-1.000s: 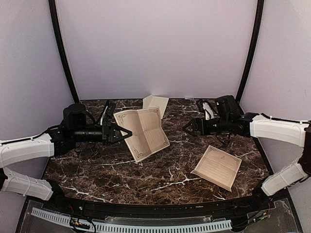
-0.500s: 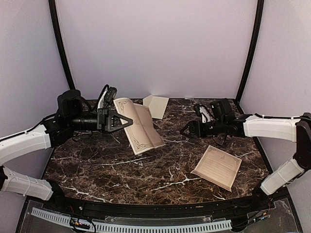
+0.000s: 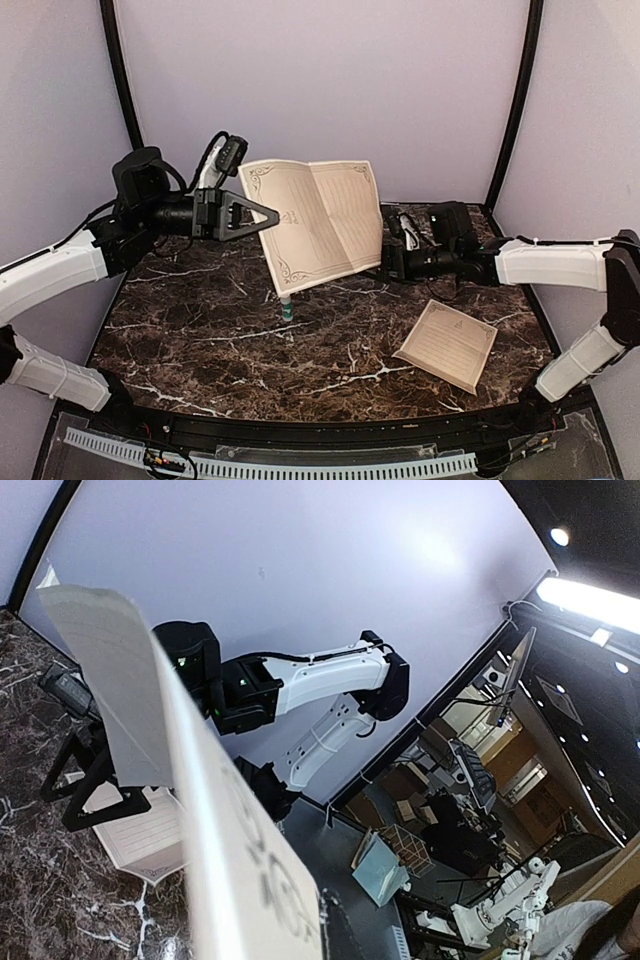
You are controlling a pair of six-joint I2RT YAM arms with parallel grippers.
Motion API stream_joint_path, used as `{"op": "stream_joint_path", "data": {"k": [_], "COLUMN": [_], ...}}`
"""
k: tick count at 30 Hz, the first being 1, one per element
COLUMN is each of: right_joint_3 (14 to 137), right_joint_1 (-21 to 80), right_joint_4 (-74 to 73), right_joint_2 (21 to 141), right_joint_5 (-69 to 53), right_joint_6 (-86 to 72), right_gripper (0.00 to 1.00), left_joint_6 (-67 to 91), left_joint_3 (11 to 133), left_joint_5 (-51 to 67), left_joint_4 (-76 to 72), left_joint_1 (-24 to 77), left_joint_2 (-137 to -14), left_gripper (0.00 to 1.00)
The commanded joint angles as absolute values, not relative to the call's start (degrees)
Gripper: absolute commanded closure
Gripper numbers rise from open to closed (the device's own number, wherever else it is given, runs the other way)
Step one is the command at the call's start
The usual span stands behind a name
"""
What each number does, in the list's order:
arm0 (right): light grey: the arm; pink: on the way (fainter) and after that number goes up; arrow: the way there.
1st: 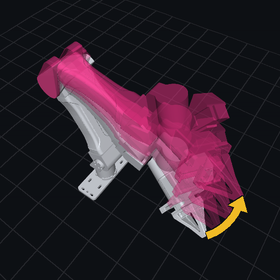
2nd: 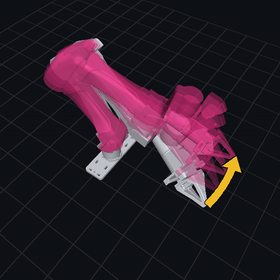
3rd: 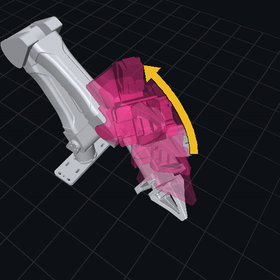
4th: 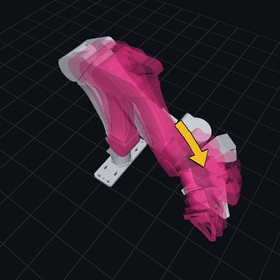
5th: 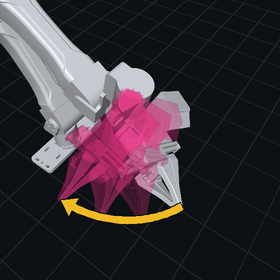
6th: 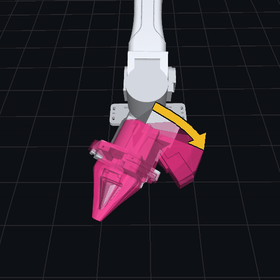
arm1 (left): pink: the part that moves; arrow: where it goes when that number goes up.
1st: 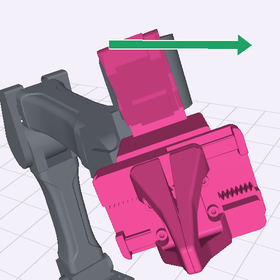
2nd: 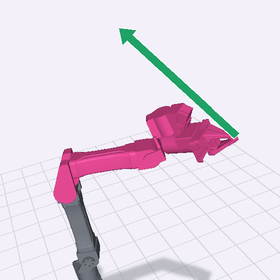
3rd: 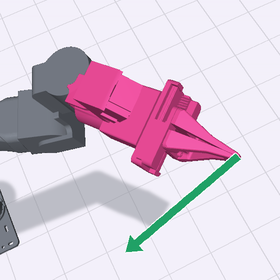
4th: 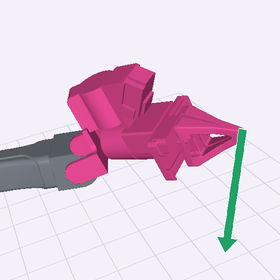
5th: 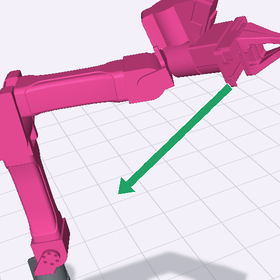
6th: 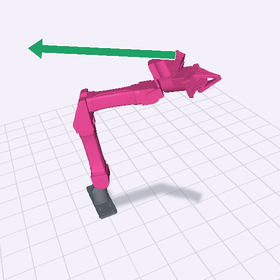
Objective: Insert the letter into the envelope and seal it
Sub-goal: Pick up the letter from the center of the board.
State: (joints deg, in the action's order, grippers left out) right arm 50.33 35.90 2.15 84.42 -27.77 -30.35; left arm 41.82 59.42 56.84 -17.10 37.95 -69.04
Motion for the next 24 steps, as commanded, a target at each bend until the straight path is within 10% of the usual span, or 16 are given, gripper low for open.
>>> {"op": "stream_joint_path", "data": {"k": [1,24], "right_joint_3": [50.6,47.8], "right_joint_1": [36.6,35.4], "right_joint_4": [8.6,15.5], "right_joint_2": [82.3,69.0], "right_joint_5": [-32.6,-35.2], "right_joint_6": [-33.2,-37.2], "right_gripper": [0.09,0.11], "left_joint_6": [41.5,36.6], "left_joint_3": [60.4,59.9], "left_joint_5": [59.3,52.4], "left_joint_4": [-20.1,-11.7], "left_joint_1": [38.4,38.3], "left_joint_2": [-69.0,-68.4], "left_gripper": [1.00,1.00]}}
